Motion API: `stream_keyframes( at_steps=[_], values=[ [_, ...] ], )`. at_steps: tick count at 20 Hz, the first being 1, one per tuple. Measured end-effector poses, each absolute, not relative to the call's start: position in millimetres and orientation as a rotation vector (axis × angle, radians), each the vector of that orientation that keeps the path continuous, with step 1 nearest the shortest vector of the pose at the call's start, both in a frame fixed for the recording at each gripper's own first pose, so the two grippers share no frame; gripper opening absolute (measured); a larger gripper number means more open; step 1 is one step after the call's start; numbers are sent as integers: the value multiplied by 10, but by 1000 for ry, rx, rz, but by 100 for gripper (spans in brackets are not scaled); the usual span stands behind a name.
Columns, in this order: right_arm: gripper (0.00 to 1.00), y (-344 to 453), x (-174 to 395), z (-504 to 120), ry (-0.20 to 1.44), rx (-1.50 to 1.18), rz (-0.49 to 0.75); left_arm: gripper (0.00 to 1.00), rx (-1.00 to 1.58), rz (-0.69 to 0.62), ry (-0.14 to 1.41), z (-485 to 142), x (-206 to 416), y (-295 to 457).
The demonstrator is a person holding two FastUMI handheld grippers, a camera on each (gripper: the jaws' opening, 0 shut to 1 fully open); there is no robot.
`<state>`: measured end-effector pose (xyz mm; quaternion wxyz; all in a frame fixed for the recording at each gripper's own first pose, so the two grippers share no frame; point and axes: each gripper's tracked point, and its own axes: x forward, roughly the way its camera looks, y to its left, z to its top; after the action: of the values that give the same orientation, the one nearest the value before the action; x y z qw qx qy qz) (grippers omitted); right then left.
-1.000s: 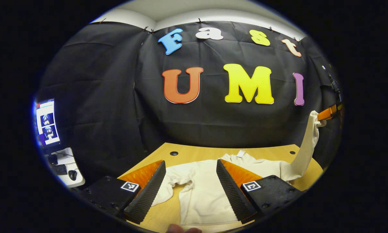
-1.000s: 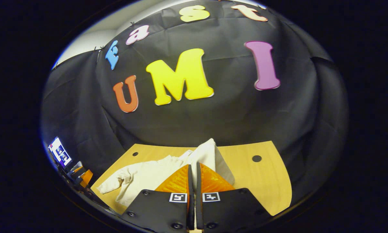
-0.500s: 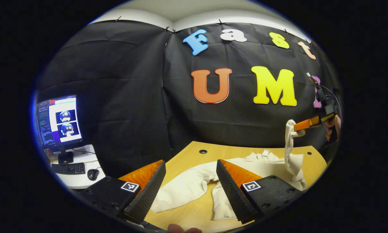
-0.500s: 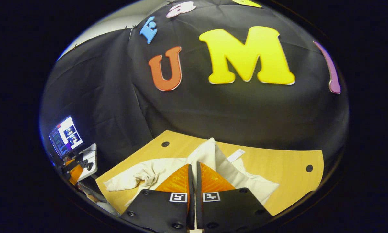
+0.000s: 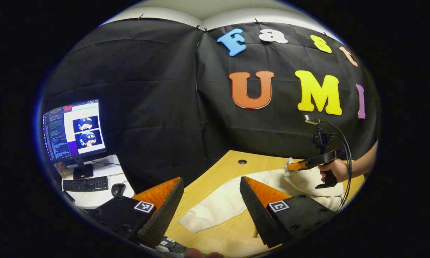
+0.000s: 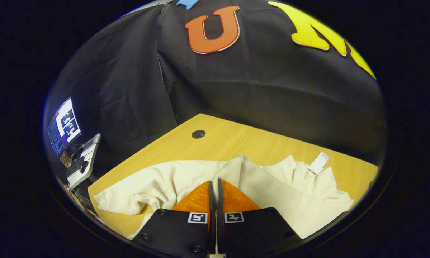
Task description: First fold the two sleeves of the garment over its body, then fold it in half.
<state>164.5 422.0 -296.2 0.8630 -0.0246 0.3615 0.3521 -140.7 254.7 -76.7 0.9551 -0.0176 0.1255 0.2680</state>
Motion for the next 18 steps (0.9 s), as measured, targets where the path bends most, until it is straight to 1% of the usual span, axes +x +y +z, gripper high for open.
stream_keyframes(
  at_steps=[2, 3, 5, 7, 8, 9, 10, 12, 14, 15, 17, 18],
  values=[
    [2, 4315, 1664, -3121, 774, -29, 711, 100, -40, 555, 275, -839, -1469, 2618],
    [4, 4348, 1668, -3174, 775, -18, 707, 99, -41, 558, 285, -878, -1491, 2642],
    [8, 4380, 1661, -3275, 781, -17, 697, 100, -37, 557, 299, -924, -1500, 2687],
    [16, 4365, 1597, -3290, 802, -17, 706, 99, -34, 557, 304, -952, -1490, 2730],
    [36, 4332, 1574, -3265, 798, -21, 707, 99, -33, 555, 302, -949, -1480, 2751],
    [43, 4290, 1551, -3194, 782, -18, 715, 99, -33, 553, 298, -948, -1465, 2775],
    [58, 4238, 1527, -3117, 772, -17, 715, 99, -31, 553, 292, -953, -1447, 2805],
    [76, 4132, 1464, -2895, 745, 22, 714, 99, -29, 550, 292, -994, -1435, 2853],
    [76, 3982, 1361, -2600, 712, 58, 720, 100, -22, 538, 293, -1046, -1418, 2899],
    [70, 3905, 1303, -2429, 688, 76, 724, 100, -11, 526, 292, -1071, -1402, 2910],
    [70, 3720, 1141, -2062, 632, 101, 734, 99, 13, 488, 291, -1140, -1384, 2915],
    [76, 3642, 1064, -1887, 602, 111, 745, 100, 23, 461, 294, -1184, -1374, 2910]
  ],
)
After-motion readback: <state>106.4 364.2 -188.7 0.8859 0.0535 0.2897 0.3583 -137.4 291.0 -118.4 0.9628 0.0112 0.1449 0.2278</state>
